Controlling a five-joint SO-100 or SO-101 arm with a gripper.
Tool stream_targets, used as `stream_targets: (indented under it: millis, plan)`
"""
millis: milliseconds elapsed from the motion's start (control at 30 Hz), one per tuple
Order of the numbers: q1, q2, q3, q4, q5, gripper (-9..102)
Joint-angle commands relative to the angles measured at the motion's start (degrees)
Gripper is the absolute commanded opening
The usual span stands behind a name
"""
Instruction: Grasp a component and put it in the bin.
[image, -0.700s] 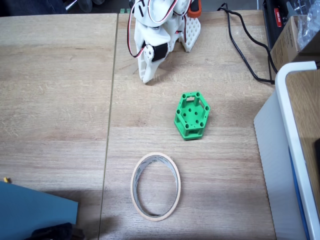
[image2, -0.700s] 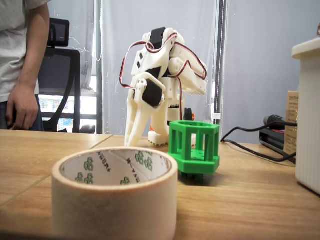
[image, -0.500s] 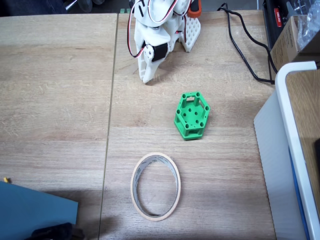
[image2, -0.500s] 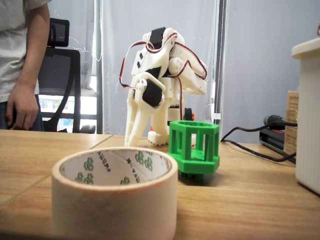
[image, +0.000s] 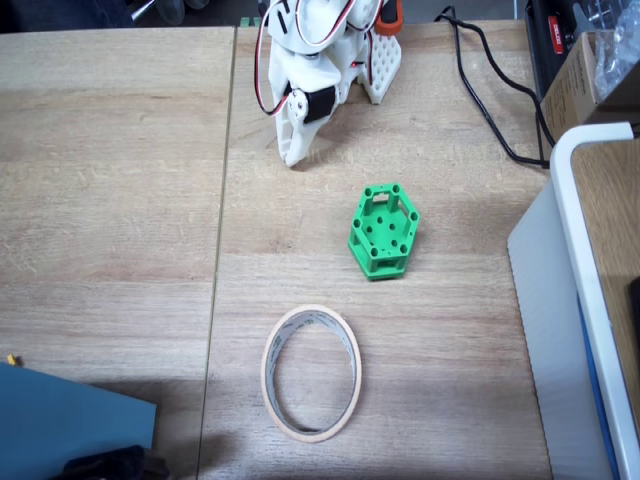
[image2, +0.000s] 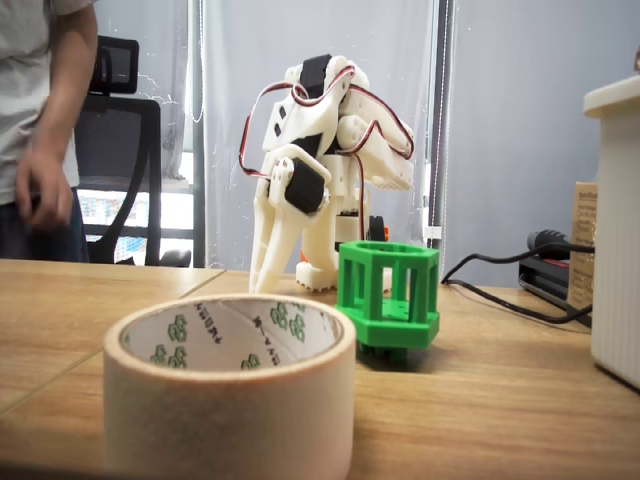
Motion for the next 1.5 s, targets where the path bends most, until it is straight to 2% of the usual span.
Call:
stream_targets:
  millis: [0,833,1467]
  plan:
    - [0.0,-0.3,0.6,3.7,-0.2,1]
    - [-0.1,-1.2,-0.5,3.7,-0.2,0]
    - [-0.2,-1.7,-30.0,4.0,-0.2,0]
